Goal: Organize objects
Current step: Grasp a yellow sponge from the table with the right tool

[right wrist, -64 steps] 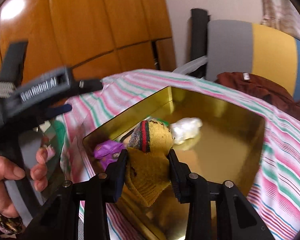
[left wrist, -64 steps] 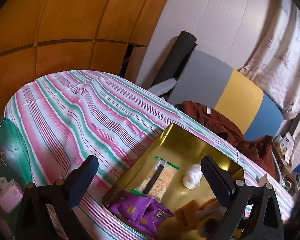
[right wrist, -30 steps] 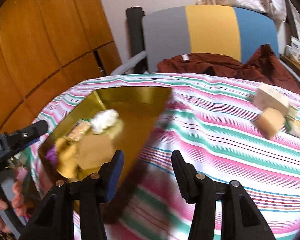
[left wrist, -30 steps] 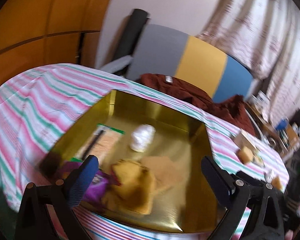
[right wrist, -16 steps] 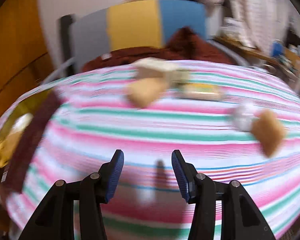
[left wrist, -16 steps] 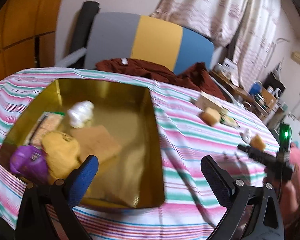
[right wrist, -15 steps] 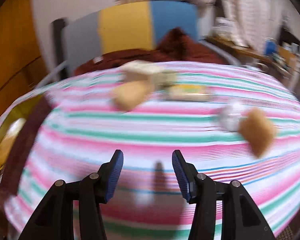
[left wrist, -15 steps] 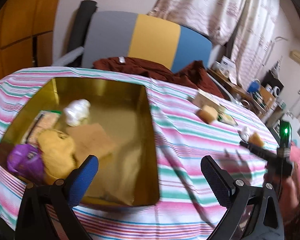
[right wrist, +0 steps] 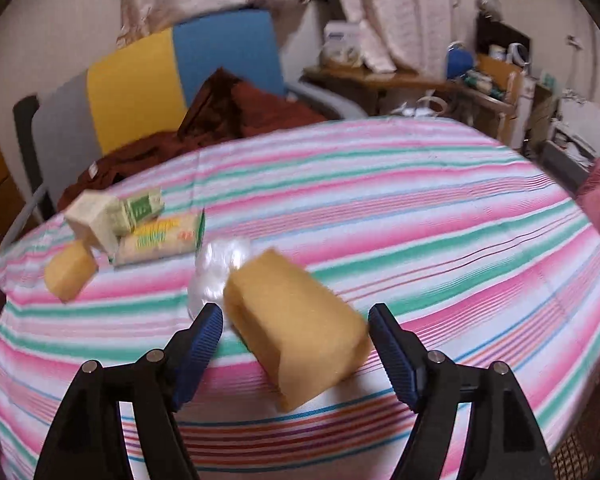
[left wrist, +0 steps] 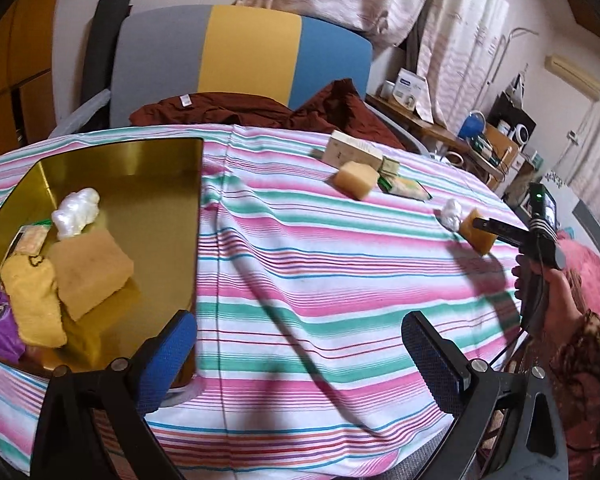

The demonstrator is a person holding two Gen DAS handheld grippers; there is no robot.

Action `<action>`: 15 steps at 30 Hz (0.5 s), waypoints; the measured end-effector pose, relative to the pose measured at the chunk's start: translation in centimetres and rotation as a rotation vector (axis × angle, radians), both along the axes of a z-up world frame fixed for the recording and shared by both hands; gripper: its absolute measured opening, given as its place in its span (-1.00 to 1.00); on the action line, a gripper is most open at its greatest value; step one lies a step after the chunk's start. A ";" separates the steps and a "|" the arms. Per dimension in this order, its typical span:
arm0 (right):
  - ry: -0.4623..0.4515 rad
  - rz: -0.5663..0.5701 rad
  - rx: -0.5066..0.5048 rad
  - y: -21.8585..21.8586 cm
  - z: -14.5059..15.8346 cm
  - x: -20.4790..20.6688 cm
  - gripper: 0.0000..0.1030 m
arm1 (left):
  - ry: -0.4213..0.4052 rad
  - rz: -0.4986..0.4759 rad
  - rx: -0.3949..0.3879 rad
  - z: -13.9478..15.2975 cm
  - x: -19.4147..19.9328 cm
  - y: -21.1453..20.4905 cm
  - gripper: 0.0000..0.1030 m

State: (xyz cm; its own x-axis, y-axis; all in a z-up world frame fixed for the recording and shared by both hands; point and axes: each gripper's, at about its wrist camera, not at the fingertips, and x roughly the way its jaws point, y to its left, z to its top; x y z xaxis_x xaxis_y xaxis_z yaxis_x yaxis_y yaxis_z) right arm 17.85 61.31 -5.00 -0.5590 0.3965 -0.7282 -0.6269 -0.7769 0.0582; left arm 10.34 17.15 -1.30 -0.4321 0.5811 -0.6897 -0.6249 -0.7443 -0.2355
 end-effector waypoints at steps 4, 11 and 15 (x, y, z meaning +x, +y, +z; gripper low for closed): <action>0.021 0.017 0.066 -1.3 -0.1 0.5 0.24 | 0.001 -0.011 -0.015 -0.1 0.0 0.7 1.00; 0.084 -0.060 0.016 -1.9 -0.1 1.8 -0.08 | -0.005 -0.021 -0.029 -0.2 -0.4 2.3 1.00; 0.194 -0.029 -0.017 -4.0 1.6 2.4 -0.08 | 0.009 -0.023 -0.040 -0.2 -0.8 3.0 1.00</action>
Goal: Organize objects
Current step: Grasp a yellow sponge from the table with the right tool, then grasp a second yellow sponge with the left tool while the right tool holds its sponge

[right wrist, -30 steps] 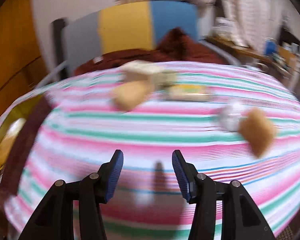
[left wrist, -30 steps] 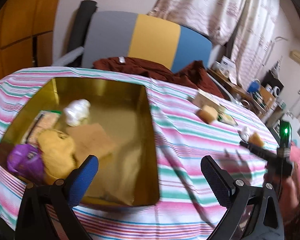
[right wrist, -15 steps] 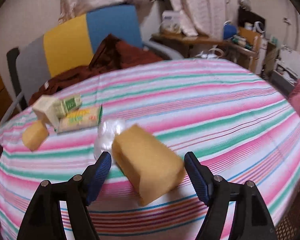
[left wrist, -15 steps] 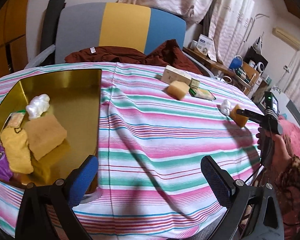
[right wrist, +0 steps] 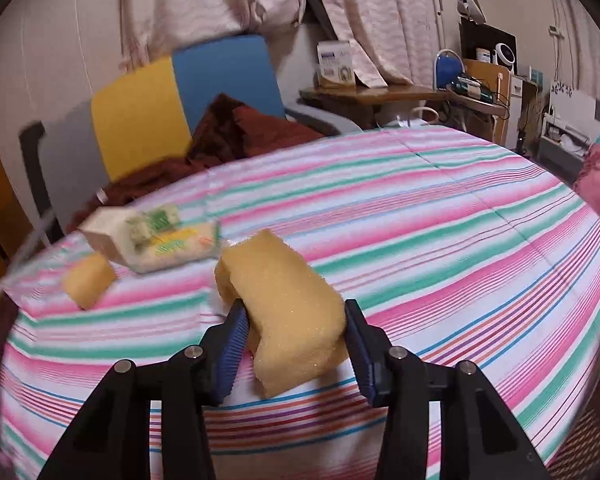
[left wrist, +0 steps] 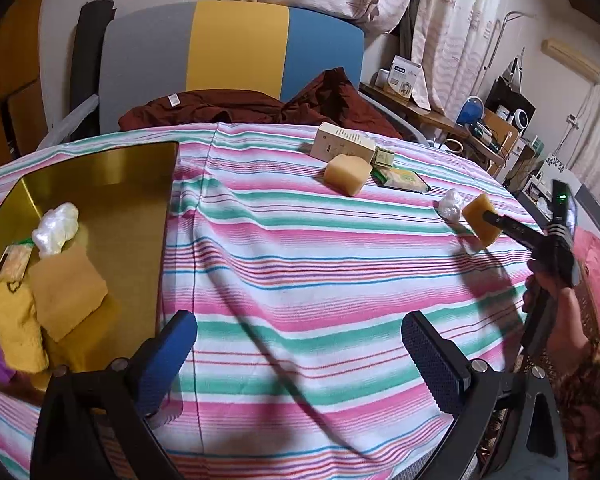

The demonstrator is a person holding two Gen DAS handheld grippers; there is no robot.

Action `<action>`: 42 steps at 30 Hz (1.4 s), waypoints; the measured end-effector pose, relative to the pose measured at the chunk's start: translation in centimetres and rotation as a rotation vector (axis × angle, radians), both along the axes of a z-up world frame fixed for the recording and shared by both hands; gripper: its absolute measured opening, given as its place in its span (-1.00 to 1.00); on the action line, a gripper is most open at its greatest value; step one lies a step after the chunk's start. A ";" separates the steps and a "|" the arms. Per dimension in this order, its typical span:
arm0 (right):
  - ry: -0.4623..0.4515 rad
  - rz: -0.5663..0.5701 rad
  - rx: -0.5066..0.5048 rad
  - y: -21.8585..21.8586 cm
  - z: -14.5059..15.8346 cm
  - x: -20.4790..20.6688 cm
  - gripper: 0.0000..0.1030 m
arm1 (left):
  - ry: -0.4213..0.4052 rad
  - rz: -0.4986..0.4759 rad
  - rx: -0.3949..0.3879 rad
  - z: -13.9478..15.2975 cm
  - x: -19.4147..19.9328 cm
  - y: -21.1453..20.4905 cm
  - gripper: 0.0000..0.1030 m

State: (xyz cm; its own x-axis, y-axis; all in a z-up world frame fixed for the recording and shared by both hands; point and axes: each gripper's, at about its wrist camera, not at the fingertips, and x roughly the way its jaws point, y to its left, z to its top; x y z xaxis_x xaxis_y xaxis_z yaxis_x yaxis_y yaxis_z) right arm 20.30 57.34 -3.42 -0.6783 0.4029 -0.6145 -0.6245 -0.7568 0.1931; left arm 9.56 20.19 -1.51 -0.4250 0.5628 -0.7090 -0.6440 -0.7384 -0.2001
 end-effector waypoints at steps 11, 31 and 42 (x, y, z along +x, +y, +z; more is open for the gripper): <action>-0.021 0.156 -0.048 -5.6 -0.9 -6.9 -0.07 | 0.033 -0.006 -0.061 0.0 -2.5 4.3 1.00; 0.057 0.101 -0.055 -5.2 -2.9 -6.1 -0.05 | 0.164 -0.080 -0.182 -3.5 -12.3 21.8 1.00; 0.079 0.087 -0.070 -4.9 -3.1 -6.0 -0.04 | 0.221 -0.227 -0.173 -5.0 -12.3 23.9 0.10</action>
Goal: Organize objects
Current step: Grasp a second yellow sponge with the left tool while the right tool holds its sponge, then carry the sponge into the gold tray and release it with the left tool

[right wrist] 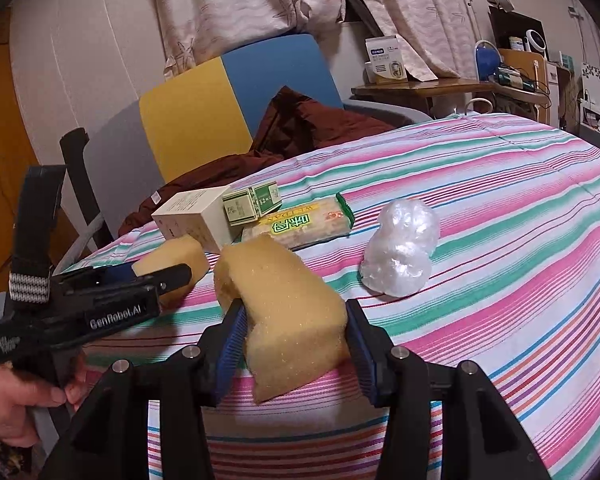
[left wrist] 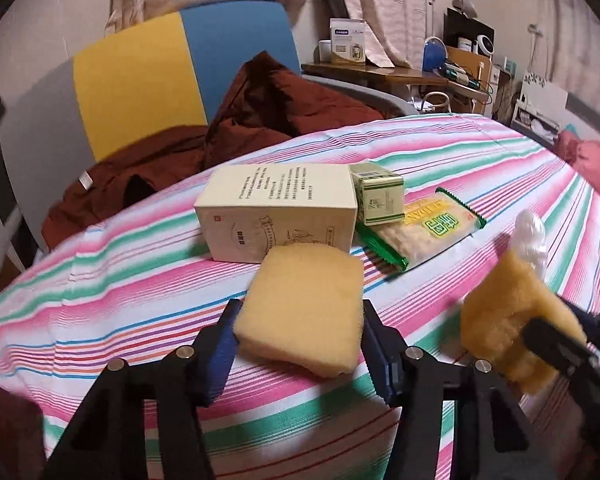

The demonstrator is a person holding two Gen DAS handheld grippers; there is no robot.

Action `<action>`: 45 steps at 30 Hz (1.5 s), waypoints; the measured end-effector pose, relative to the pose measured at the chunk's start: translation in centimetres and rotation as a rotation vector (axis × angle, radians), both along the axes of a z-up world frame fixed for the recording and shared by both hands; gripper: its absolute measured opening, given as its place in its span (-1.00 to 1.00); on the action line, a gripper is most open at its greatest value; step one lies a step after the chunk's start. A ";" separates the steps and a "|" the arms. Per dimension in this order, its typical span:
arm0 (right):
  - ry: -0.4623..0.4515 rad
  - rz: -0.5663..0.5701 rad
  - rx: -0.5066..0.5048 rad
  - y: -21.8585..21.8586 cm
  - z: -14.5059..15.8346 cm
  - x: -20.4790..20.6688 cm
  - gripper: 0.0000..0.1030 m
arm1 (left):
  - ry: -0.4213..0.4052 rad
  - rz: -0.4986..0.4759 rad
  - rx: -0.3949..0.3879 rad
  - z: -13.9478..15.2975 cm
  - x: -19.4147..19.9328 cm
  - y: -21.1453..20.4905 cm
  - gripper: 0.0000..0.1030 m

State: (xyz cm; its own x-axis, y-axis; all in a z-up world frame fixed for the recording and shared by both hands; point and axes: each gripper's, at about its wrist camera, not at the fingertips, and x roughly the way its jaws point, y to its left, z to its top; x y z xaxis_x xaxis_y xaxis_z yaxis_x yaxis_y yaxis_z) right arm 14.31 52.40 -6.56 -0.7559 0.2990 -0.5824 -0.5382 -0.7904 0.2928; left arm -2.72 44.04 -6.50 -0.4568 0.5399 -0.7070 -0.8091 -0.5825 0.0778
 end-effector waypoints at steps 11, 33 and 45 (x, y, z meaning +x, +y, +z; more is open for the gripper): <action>-0.026 -0.011 0.052 -0.6 0.2 -0.3 -0.05 | 0.095 0.080 0.064 0.7 3.2 -4.9 0.08; -0.113 0.006 0.280 -4.3 1.2 -2.1 -0.05 | 0.042 0.257 0.262 3.2 6.9 -16.1 0.08; -0.150 0.031 0.331 -5.3 1.1 -2.7 -0.05 | -0.012 0.406 0.313 6.2 4.8 -24.9 0.09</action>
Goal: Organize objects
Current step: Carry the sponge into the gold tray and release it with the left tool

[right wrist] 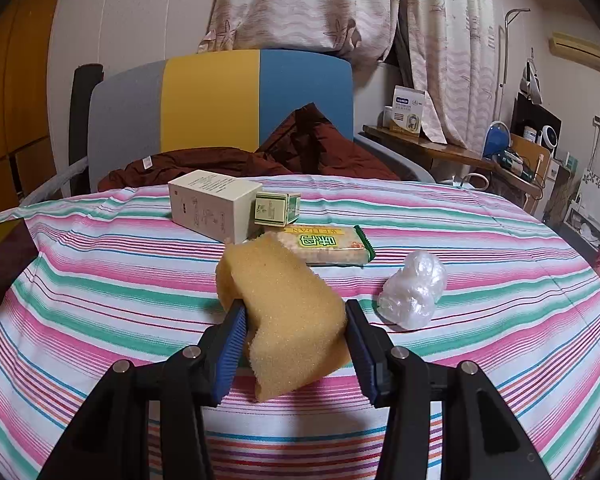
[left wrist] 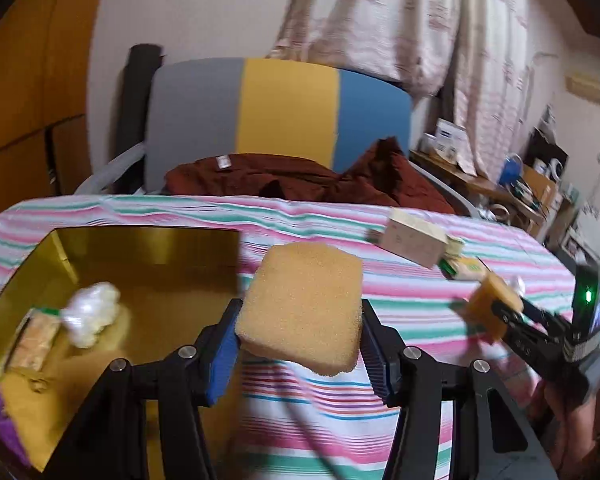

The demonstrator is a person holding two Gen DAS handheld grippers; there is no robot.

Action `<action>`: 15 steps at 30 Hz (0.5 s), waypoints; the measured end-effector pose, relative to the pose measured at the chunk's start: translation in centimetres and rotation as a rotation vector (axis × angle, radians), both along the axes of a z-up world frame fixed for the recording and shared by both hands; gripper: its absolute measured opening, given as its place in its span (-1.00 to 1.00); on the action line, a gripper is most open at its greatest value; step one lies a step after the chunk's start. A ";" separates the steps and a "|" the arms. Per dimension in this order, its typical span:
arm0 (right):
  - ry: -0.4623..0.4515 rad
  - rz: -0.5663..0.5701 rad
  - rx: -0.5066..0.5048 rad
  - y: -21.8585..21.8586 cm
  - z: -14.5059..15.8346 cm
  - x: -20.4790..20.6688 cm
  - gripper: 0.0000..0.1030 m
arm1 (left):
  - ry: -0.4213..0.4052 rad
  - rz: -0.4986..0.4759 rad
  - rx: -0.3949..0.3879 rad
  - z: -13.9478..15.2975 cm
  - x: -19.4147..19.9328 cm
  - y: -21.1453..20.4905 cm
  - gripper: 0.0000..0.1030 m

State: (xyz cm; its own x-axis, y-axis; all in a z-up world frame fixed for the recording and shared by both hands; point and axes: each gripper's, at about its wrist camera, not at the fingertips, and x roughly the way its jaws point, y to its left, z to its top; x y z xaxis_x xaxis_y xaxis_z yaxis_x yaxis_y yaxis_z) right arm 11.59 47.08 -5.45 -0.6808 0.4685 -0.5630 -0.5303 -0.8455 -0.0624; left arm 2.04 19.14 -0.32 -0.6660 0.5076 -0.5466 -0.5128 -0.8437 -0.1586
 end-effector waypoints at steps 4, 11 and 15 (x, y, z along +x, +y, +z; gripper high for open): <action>-0.014 0.008 0.013 -0.3 -0.1 -0.3 -0.05 | -0.066 0.070 0.026 1.1 -3.1 -4.2 0.09; -0.046 0.020 0.035 -0.8 -0.4 -0.9 -0.05 | -0.128 0.247 0.077 2.3 -8.2 -11.8 0.10; -0.052 0.020 0.035 -0.9 -0.5 -1.0 -0.05 | -0.174 0.302 0.048 1.8 -11.2 -14.4 0.10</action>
State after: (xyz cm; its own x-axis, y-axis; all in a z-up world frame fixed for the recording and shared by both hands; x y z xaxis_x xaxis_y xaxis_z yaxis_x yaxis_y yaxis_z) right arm 10.54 46.19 -5.91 -0.6605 0.4753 -0.5812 -0.5086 -0.8527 -0.1194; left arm -9.15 4.73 1.45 -0.6893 0.3292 -0.6453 -0.2028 -0.9428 -0.2644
